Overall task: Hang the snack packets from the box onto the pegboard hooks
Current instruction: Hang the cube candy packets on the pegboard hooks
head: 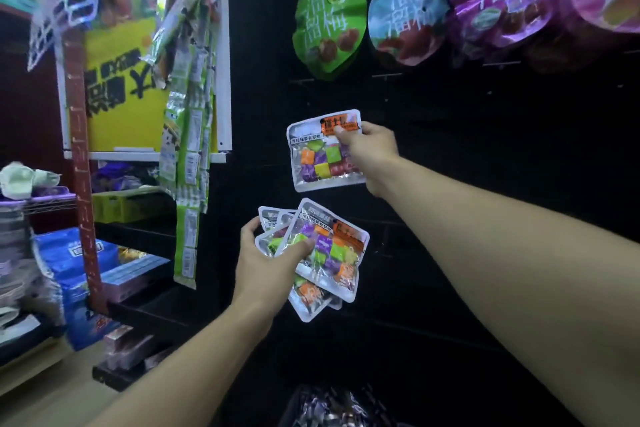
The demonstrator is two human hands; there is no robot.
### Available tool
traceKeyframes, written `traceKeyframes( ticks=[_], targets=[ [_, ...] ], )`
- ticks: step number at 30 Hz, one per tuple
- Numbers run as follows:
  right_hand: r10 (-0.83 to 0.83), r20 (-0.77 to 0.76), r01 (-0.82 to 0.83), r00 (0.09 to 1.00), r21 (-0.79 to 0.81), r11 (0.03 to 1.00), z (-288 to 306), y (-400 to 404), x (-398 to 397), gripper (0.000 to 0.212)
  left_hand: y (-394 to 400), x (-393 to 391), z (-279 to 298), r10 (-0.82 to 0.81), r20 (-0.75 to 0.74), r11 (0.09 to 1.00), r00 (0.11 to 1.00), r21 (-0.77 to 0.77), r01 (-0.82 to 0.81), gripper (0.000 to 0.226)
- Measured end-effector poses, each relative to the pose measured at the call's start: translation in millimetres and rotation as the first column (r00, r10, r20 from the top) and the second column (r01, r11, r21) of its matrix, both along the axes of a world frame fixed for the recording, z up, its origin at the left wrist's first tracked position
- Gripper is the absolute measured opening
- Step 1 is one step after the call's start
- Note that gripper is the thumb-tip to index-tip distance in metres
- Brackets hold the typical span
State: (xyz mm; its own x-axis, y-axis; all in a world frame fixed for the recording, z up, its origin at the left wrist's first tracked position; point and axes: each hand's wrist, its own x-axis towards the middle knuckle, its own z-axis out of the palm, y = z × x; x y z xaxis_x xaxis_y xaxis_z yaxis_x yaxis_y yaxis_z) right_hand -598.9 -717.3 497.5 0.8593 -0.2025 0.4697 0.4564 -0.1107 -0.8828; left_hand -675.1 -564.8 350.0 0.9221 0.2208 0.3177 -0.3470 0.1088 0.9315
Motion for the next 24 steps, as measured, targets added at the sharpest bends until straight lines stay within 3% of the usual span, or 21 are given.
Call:
traceKeyframes(
  ticks=[10,18,24],
  targets=[
    [-0.078,0.013,0.077,0.997,0.047,0.996,34.1,34.3,63.1,0.010,7.5,15.6,-4.5,0.003,0.030,1.000,1.000,-0.002,-0.003,0.066],
    [-0.182,-0.045,0.186,0.982,0.089,0.979,27.7,33.6,93.7,0.010,5.2,33.6,-2.2,-0.008,0.026,0.999,1.000,-0.043,0.009,0.067],
    [-0.262,-0.117,0.268,0.958,0.038,0.963,27.3,11.2,147.3,0.044,9.2,42.5,-8.7,-0.008,0.027,0.974,1.000,-0.225,0.014,0.048]
  ],
)
